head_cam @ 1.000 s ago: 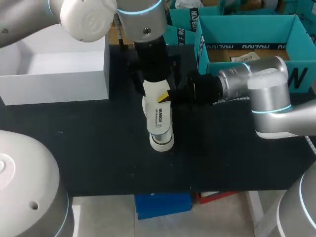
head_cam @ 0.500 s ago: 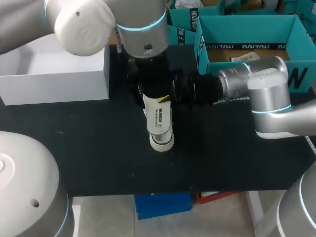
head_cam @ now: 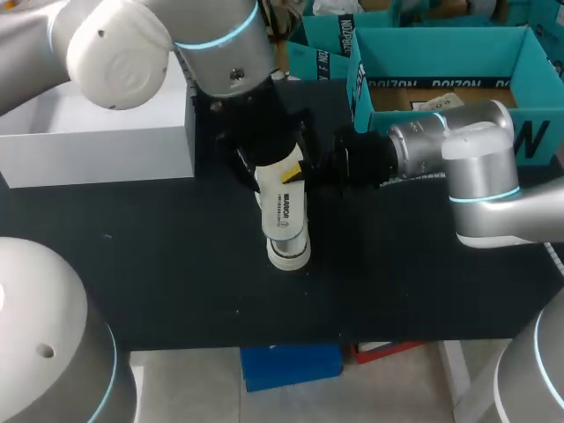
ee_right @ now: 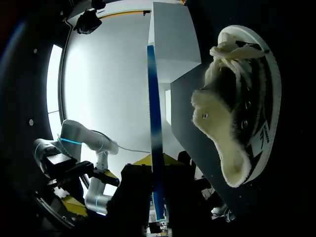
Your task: Take the shoe out of the shoebox, open the shoe tongue, remove and reinsert the insole, then place the shoe into the shoebox
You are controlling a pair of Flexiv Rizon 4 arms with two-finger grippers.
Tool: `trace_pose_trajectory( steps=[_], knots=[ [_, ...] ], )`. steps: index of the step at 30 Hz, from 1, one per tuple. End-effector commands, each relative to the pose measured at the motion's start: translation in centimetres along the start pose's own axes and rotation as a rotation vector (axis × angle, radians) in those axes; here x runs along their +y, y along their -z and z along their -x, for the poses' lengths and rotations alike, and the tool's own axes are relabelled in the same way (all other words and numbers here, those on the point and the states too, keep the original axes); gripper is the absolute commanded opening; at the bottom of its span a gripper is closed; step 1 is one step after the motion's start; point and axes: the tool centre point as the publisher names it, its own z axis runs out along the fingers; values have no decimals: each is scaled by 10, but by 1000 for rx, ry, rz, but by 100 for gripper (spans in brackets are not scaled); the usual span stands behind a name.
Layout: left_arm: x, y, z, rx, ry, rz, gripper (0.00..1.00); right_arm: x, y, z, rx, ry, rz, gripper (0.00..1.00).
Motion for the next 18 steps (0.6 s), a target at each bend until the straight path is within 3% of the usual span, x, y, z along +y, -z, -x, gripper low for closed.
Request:
trace_pose_trajectory(
  steps=[1,9,18],
  knots=[
    [9,3,-36,-429,65,-63,100,1,-1,1,-1,0,0,0],
    [20,-1,-51,-707,77,-176,100,1,-1,1,-1,0,0,0],
    [23,-5,-57,-864,27,-206,100,1,-1,1,-1,0,0,0]
  ],
)
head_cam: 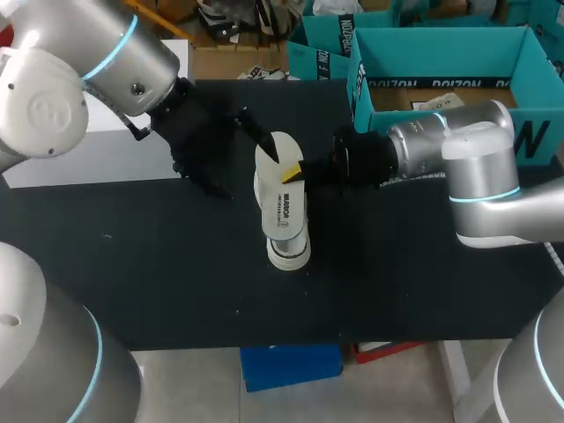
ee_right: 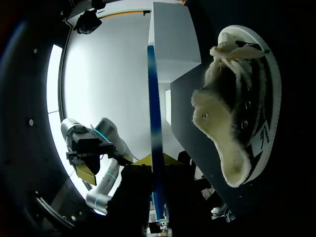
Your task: Take the shoe out of the shoebox, open the shoe tongue, remove and reinsert the insole, then place the shoe into the shoebox
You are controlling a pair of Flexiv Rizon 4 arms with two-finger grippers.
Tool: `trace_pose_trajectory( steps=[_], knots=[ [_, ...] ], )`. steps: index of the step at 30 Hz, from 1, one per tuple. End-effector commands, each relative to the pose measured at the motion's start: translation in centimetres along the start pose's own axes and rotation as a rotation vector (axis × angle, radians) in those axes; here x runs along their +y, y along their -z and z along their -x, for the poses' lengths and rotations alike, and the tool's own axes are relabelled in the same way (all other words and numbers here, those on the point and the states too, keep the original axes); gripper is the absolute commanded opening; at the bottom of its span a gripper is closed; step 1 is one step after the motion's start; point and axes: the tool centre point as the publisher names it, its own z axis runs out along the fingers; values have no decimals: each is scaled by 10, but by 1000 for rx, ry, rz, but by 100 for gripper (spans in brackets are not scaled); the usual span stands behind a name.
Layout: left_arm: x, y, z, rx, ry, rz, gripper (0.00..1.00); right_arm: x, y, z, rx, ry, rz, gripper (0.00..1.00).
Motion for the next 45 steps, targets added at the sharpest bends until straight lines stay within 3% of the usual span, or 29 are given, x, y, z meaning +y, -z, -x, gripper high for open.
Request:
trace_pose_trajectory(
  steps=[1,7,9,15,34,39,45],
  knots=[
    [4,-1,-14,-536,-44,-49,100,1,-1,1,-1,0,0,0],
    [11,-2,-22,-588,-80,-31,100,1,-1,1,-1,0,0,0],
    [15,-4,-26,-569,-75,-1,100,1,-1,1,-1,0,0,0],
    [25,-12,-34,-545,-40,-8,100,1,-1,1,-1,0,0,0],
    [19,-13,-36,-566,-80,-6,100,1,-1,1,-1,0,0,0],
    [13,-24,-58,-630,-115,88,100,1,-1,1,-1,0,0,0],
    [12,-21,-62,-680,-188,180,100,1,-1,1,-1,0,0,0]
  ],
)
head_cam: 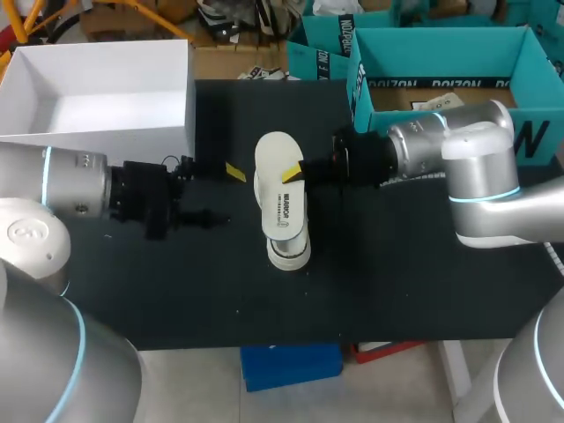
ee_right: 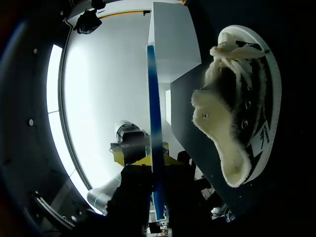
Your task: Take the shoe out of the shoebox, open the shoe tongue, remove and reinsert the insole, then place the shoe into the shoebox
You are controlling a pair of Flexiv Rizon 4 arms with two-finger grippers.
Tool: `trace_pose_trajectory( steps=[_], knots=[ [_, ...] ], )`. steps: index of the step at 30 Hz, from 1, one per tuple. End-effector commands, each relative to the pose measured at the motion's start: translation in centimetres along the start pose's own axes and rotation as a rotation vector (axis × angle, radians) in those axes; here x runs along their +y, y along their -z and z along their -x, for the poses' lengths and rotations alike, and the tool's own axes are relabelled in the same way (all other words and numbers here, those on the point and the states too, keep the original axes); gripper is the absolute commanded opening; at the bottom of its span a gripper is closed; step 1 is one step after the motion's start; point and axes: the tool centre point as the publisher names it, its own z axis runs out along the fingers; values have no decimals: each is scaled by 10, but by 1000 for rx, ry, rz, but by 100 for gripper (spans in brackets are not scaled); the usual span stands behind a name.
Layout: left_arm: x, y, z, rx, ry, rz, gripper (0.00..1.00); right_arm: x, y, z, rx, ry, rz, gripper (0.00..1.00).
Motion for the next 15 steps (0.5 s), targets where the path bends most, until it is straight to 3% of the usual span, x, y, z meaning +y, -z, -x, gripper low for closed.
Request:
trace_pose_trajectory(
  steps=[1,15],
  knots=[
    [-14,6,-3,-84,-41,86,100,1,-1,1,-1,0,0,0],
    [13,-3,-17,-229,-37,62,100,1,-1,1,-1,0,0,0]
  ],
)
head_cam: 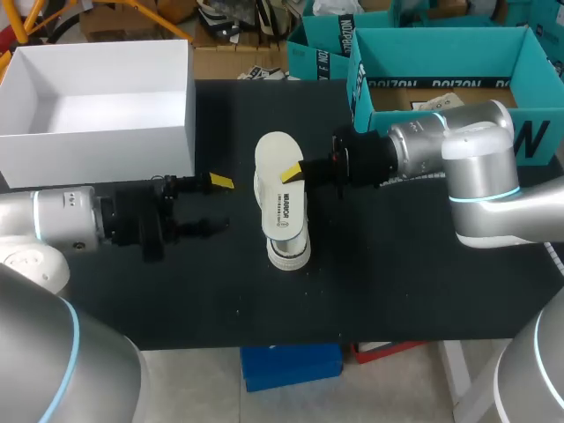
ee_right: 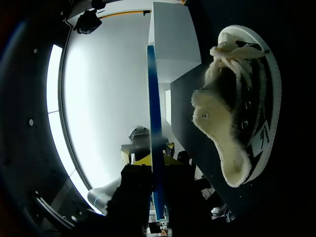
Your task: Take the shoe out of the shoebox, open the shoe tongue, remove and reinsert the insole, then place the shoe into the shoebox
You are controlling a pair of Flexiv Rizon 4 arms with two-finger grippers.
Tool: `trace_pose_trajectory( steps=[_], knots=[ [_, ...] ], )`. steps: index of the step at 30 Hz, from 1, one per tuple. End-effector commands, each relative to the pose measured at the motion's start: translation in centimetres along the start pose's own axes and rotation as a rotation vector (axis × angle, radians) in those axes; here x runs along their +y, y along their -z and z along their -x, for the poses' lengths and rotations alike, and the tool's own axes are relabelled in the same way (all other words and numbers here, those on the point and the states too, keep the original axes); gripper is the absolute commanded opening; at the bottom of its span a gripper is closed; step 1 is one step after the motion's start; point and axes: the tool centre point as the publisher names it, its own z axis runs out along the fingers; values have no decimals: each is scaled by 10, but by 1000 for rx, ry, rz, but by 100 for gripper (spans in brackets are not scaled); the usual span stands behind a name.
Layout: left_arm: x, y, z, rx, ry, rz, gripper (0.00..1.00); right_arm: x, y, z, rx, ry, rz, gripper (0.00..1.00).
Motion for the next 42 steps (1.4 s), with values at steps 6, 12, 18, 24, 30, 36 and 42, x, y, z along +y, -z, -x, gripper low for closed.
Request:
trace_pose_trajectory(
  steps=[6,12,18,24,30,36,42],
  knots=[
    [24,-26,-10,-57,-12,-1,100,1,-1,1,-1,0,0,0],
    [33,-43,-8,-68,-15,5,100,1,-1,1,-1,0,0,0],
    [41,-60,-5,-71,-20,5,100,1,-1,1,-1,0,0,0],
    [51,-72,-1,-72,-29,12,83,1,-1,1,-1,0,0,0],
    [54,-81,2,-77,-33,7,45,1,-1,1,-1,0,0,0],
    [55,-89,5,-81,-36,4,42,1,-1,1,-1,0,0,0],
    [55,-93,4,-81,-36,2,41,1,-1,1,-1,0,0,0]
  ],
)
